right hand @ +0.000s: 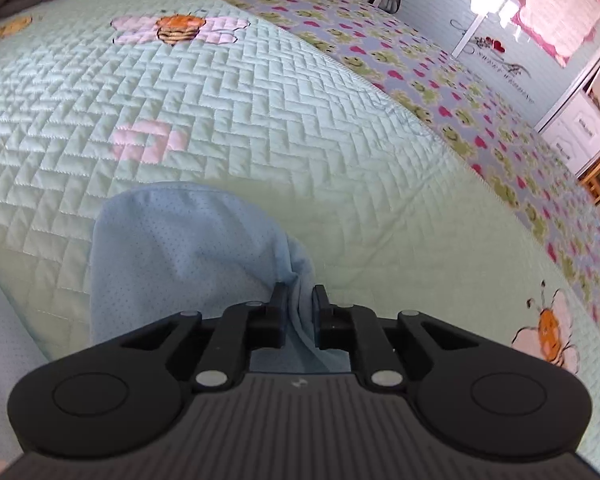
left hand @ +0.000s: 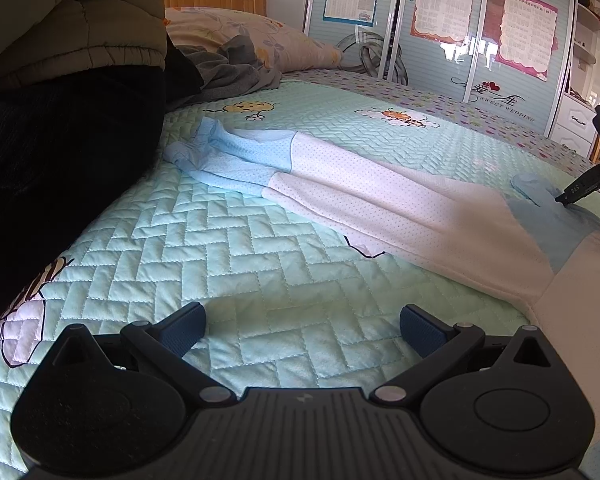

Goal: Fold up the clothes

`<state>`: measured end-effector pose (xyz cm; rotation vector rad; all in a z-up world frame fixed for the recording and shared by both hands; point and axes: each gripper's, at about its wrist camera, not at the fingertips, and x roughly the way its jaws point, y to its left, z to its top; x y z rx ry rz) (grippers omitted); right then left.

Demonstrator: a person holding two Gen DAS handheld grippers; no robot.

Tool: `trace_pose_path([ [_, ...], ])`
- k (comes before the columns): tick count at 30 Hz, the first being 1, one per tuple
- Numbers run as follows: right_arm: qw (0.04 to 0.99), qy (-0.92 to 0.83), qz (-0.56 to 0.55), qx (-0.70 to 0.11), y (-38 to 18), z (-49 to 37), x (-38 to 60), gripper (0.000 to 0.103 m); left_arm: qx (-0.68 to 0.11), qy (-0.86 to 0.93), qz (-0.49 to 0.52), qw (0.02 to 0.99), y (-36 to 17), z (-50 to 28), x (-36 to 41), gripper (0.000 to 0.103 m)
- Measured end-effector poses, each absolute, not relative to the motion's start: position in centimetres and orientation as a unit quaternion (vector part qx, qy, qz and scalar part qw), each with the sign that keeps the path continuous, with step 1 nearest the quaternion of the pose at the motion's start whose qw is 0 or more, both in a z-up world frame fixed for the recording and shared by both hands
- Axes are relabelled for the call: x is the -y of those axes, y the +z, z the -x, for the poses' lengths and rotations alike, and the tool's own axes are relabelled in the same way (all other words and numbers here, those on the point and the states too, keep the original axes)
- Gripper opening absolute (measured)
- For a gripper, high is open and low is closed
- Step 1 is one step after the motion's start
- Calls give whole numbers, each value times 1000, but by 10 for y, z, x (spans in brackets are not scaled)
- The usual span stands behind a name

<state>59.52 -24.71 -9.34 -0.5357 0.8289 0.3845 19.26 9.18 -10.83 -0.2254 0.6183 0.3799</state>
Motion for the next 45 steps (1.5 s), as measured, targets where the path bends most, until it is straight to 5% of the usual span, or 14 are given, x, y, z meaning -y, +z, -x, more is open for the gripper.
trace_pose_path([
  [2,868,202,236,-387,-87,-591,253,20,-302,185,110,929,-108,-193,-92,103],
  [6,893,244,206,-316,-68,-563,269,91,-300,183,114,929,-108,-191,-93,103],
  [7,902,253,204,-284,-63,-551,274,95,-300,183,115,929,-108,-191,-93,103],
  [16,909,278,185,-250,-50,-531,285,96,-300,183,116,929,-108,-191,-95,103],
  [29,874,257,141,-387,-110,-603,279,99,-304,184,110,928,-108,-192,-93,103],
  [32,873,275,119,-386,-110,-598,284,83,-304,185,108,928,-108,-193,-92,103],
  [35,866,299,116,-383,-102,-592,283,38,-305,185,106,928,-108,-193,-92,103],
  [36,865,301,114,-386,-100,-592,282,15,-305,185,106,928,-108,-193,-92,103],
  [45,903,237,131,-332,-84,-590,289,10,-304,185,108,928,-108,-193,-92,103],
])
